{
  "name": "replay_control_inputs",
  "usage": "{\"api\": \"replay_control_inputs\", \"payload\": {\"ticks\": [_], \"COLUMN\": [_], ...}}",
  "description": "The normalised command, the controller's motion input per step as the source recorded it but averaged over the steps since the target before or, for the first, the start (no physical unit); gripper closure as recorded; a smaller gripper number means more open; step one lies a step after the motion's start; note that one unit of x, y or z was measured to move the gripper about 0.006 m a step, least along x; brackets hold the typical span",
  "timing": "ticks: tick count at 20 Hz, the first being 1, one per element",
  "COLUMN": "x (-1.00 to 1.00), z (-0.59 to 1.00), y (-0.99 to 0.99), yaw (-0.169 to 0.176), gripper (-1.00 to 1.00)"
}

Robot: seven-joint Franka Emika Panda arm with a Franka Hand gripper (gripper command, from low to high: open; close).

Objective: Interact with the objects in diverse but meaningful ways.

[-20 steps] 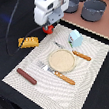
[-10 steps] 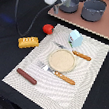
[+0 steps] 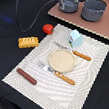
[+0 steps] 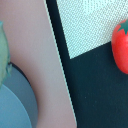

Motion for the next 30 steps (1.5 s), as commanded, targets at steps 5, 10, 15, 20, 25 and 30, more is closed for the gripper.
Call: {"api": "replay_control_inputs", "payload": {"ticks": [5,10,15,20,25,30], "x": [0.4,0.35,0.6,0.89,0.95,0.94], "z": [0.29,0.31,0.41,0.61,0.58,0.57], "y": [-0.05,0.01,-0.03,-0.21,-0.29,-0.31], "yaw": [0.149,0.21,0.13,0.008,0.0,0.0], "gripper": [-1.0,-1.0,-1.0,-1.0,-1.0,-1.0]}}
